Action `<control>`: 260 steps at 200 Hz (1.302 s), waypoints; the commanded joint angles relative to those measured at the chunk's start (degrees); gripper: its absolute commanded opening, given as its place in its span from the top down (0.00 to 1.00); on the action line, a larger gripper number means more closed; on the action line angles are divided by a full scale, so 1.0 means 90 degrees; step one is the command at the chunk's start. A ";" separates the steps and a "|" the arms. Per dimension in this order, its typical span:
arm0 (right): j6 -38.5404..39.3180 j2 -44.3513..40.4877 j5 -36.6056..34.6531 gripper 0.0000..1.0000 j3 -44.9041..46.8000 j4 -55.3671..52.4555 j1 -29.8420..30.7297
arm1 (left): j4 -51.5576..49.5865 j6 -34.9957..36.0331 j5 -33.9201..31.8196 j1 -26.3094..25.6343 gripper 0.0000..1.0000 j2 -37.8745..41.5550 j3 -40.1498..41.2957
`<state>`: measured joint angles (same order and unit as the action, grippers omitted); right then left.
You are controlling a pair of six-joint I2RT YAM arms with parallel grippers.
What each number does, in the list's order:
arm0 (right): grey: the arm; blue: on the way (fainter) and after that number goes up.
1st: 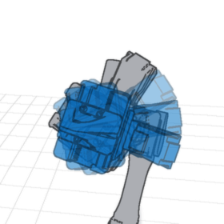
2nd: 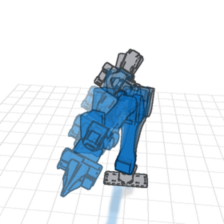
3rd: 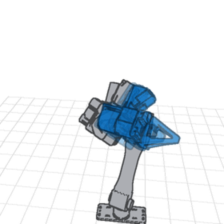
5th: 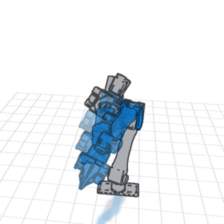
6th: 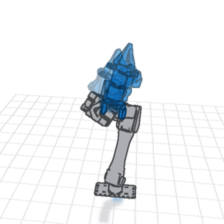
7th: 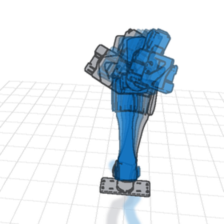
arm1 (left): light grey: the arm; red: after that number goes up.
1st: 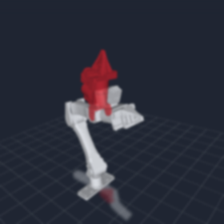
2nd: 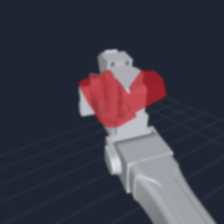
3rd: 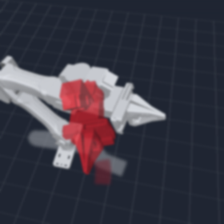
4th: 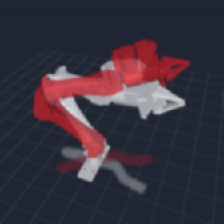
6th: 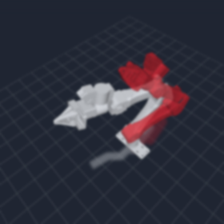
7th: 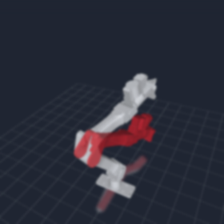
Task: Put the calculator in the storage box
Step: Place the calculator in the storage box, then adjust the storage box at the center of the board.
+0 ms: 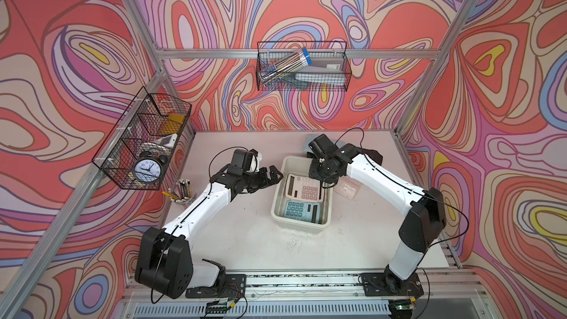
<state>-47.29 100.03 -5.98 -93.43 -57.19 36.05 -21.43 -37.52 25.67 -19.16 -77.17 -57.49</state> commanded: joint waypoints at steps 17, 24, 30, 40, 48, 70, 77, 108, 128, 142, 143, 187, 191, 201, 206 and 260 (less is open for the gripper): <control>0.0522 -0.0810 -0.0425 0.37 0.0361 0.0223 -0.0012 | -0.0369 -0.0007 -0.0222 -0.0126 0.01 0.0612 0.0356; 0.0644 -0.0966 -0.0469 0.31 0.0507 0.0315 -0.0021 | -0.0404 -0.0018 -0.0253 -0.0153 0.01 0.0710 0.0431; 0.0785 -0.1132 -0.0453 0.27 0.0665 0.0434 -0.0026 | -0.0425 -0.0031 -0.0287 -0.0173 0.01 0.0797 0.0494; 0.1119 -0.1385 -0.0289 0.20 0.0957 0.0714 -0.0042 | -0.0438 -0.0068 -0.0326 -0.0202 0.01 0.0936 0.0614; 0.1323 -0.1606 -0.0128 0.16 0.1177 0.0918 -0.0060 | -0.0441 -0.0096 -0.0353 -0.0234 0.01 0.1034 0.0704; 0.1623 -0.2027 -0.0076 0.11 0.1652 0.1148 -0.0079 | -0.0493 -0.0119 -0.0386 -0.0360 0.01 0.1220 0.0857; 0.1679 -0.2101 -0.0097 0.11 0.1769 0.1142 -0.0089 | -0.0526 -0.0119 -0.0418 -0.0411 0.01 0.1274 0.0899; 0.1728 -0.2236 0.0100 0.11 0.2303 0.1235 -0.0157 | -0.0465 -0.0226 -0.0419 -0.0688 0.01 0.1566 0.1143; 0.1776 -0.2279 0.0537 0.13 0.2729 0.1618 -0.0173 | -0.0252 -0.0441 -0.0520 -0.0934 0.01 0.1753 0.1419; 0.1774 -0.2260 0.0775 0.13 0.2948 0.1866 -0.0187 | -0.0067 -0.0599 -0.0544 -0.1042 0.01 0.1816 0.1621; 0.1766 -0.2258 0.0788 0.13 0.2963 0.1879 -0.0182 | -0.0059 -0.0608 -0.0546 -0.1049 0.01 0.1811 0.1631; 0.1750 -0.1918 0.1805 0.17 0.3180 0.2612 -0.0181 | 0.0177 -0.0763 -0.0609 -0.1088 0.01 0.1661 0.1857; 0.1747 -0.1878 0.1932 0.17 0.3183 0.2691 -0.0180 | 0.0172 -0.0763 -0.0643 -0.1084 0.01 0.1658 0.1857; 0.1702 -0.1775 0.2178 0.18 0.3167 0.2906 -0.0181 | 0.0147 -0.0753 -0.0723 -0.1088 0.01 0.1668 0.1857; 0.1676 -0.1703 0.2266 0.19 0.3151 0.2997 -0.0173 | 0.0138 -0.0739 -0.0765 -0.1084 0.01 0.1677 0.1857; 0.1545 -0.0950 0.2827 0.20 0.2782 0.3565 -0.0177 | -0.0353 -0.0496 -0.1360 -0.1035 0.01 0.1628 0.1558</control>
<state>-32.64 88.99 14.83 -66.04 -29.95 34.22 -21.85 -43.44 17.06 -28.84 -62.15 -41.32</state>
